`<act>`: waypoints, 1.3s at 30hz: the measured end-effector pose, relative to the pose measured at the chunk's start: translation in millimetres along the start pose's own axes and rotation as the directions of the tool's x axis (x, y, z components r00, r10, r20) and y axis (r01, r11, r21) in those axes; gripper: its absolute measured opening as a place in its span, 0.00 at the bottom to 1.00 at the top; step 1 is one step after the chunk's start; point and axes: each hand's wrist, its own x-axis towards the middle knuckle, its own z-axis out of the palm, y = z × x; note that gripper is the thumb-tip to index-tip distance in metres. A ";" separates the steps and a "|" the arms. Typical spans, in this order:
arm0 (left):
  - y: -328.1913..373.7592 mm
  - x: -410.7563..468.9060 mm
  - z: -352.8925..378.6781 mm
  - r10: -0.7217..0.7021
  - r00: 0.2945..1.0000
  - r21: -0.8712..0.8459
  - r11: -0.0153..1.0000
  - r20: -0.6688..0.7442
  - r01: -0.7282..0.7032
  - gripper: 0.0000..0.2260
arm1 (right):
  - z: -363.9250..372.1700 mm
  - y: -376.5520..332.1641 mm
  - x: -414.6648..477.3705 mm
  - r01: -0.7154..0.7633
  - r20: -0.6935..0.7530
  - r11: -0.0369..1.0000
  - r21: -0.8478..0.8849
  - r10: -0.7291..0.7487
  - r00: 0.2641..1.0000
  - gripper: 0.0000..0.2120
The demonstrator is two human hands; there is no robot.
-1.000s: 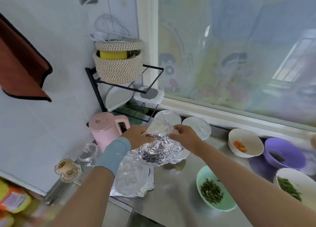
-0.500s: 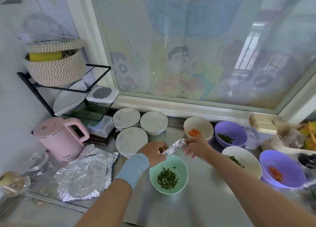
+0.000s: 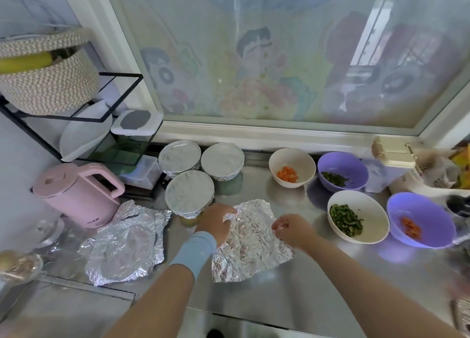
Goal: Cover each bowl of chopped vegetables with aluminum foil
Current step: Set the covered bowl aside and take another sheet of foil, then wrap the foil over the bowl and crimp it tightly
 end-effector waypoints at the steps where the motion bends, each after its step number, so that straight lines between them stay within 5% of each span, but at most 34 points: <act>1: -5.2 2.1 2.0 0.012 1.000 0.053 0.998 0.020 -0.013 0.16 | 4.0 0.9 -0.8 -0.014 -0.023 1.000 0.000 0.014 1.000 0.08; 5: -26.0 4.3 12.5 0.022 0.992 0.045 0.999 0.125 -0.028 0.25 | 19.2 7.5 -0.3 -0.004 -0.133 1.000 0.010 0.005 0.991 0.09; 8: -42.7 0.7 19.4 0.051 0.996 -0.046 0.998 0.076 -0.047 0.30 | 30.0 10.4 -0.2 -0.011 -0.195 0.998 0.064 0.024 0.980 0.12; 13: -61.5 -5.4 26.0 0.028 0.997 -0.091 0.996 0.071 -0.021 0.29 | 46.4 16.7 -2.3 -0.001 -0.263 0.997 0.073 0.020 0.965 0.13; 17: -69.2 -3.3 22.4 0.079 0.995 0.099 0.992 0.057 -0.084 0.34 | 53.9 22.8 -3.9 0.048 -0.301 0.999 0.003 -0.045 0.952 0.13; 22: -58.1 -8.6 22.5 0.346 0.932 0.393 0.876 -0.109 -0.279 0.22 | 60.3 30.1 -5.4 0.075 -0.324 0.997 0.005 -0.070 0.943 0.12; 24: -51.5 -12.5 20.5 0.417 0.908 0.402 0.838 -0.034 -0.370 0.16 | 61.3 31.8 -8.9 0.103 -0.364 0.994 -0.026 -0.105 0.926 0.12; 27: -45.5 -15.1 12.2 0.365 0.910 0.348 0.842 0.196 -0.413 0.13 | 59.0 36.6 -9.3 0.211 -0.454 0.923 -0.322 -0.347 0.821 0.16; 29: -42.4 -14.9 5.5 0.291 0.916 0.346 0.860 0.275 -0.377 0.14 | 52.9 32.0 -12.9 0.348 -0.400 0.812 -0.468 -0.546 0.736 0.11; 31: -39.9 -16.8 -1.2 0.180 0.906 0.337 0.886 0.383 -0.319 0.28 | 46.9 23.7 -21.6 0.489 -0.260 0.688 -0.536 -0.686 0.680 0.04; 35: -29.4 -23.7 -6.9 0.112 0.823 0.432 0.807 0.557 -0.402 0.51 | 41.0 15.8 -33.5 0.486 0.153 0.555 -0.674 -0.540 0.828 0.36; 37: -29.6 -25.5 -5.3 0.121 0.825 0.459 0.782 0.552 -0.422 0.50 | 39.1 18.3 -35.2 0.484 0.240 0.461 -0.744 -0.491 0.837 0.44; 39: -30.0 -27.0 -4.2 0.164 0.853 0.430 0.807 0.495 -0.405 0.41 | 35.2 18.1 -35.8 0.487 0.259 0.425 -0.763 -0.489 0.833 0.40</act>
